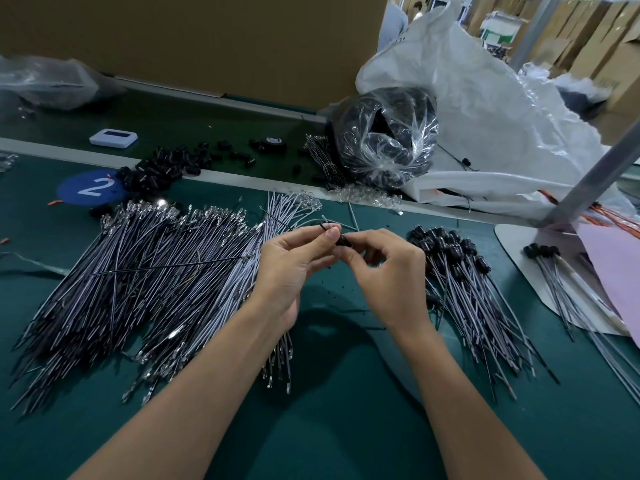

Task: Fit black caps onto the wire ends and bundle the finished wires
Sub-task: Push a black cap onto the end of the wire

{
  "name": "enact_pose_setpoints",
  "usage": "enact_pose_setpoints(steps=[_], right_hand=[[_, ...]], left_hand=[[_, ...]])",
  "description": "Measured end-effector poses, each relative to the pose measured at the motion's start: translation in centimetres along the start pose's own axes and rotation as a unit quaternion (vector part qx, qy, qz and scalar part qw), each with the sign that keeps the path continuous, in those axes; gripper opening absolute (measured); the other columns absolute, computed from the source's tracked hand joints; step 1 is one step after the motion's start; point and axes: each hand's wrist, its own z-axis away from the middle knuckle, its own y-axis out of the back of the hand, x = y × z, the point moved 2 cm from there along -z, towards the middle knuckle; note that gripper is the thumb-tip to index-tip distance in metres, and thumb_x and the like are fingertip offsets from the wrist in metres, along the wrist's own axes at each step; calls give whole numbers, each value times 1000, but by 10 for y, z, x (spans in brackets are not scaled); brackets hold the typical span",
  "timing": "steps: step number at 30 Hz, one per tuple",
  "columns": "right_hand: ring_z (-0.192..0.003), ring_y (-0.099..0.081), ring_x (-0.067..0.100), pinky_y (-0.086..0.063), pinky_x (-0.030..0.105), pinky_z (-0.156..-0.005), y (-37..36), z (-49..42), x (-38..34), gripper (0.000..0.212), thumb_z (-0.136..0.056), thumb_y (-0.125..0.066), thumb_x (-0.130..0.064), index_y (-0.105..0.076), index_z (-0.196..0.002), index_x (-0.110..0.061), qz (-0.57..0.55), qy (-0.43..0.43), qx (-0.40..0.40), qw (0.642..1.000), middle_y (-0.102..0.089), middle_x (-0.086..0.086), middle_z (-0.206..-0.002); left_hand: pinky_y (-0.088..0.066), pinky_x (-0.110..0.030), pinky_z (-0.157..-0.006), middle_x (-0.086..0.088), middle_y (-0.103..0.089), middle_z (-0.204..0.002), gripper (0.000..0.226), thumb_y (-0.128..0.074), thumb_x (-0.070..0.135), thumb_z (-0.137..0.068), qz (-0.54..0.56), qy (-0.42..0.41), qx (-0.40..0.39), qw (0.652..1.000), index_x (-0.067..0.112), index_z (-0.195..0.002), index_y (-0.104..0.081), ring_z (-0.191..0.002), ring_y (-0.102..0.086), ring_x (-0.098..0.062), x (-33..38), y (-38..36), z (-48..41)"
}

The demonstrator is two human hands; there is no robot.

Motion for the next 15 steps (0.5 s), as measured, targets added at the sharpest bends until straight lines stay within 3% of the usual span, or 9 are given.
enact_pose_setpoints(steps=[5,8,10,13,15], right_hand=[[-83,-60,11,-45,17,-73,6,-3,7,13,-73,-84,-14,-78,-85,-12,9,-26,10,1000,-64,1,-97],[-92,-64,12,-48,24,-76,11,-6,11,11,-71,-85,-16,-77,-79,-19,-57,-88,-9,994,-69,-5,-103],[-89,-69,15,-53,33,-78,13,-8,10,14,-70,-85,-11,-78,-74,-22,-190,-158,-21,969,-73,-5,-97],[-88,-72,15,-54,23,-76,13,-8,8,14,-70,-82,-5,-77,-72,-17,-345,-220,-21,912,-76,0,-96],[-88,-72,20,-54,24,-76,13,-8,8,10,-70,-79,-8,-73,-72,-16,-428,-234,-7,873,-76,7,-98]], left_hand=[[-58,-24,-69,-7,-75,-85,7,-70,16,-73,83,-50,71,993,13,-76,-76,-79,-72,-17,22,13,-2],[-58,-22,-66,-6,-75,-79,7,-71,13,-72,140,-71,131,979,15,-69,-77,-75,-73,-17,34,28,-3],[-57,-21,-65,-5,-75,-77,7,-71,13,-73,145,-85,136,976,14,-70,-76,-73,-73,-16,38,31,-3],[-57,-21,-65,-4,-75,-75,9,-70,12,-73,147,-90,134,976,14,-67,-77,-72,-73,-15,39,30,-5],[-57,-21,-66,-5,-75,-75,12,-68,12,-74,141,-74,113,981,14,-66,-77,-72,-73,-15,35,28,-7]])
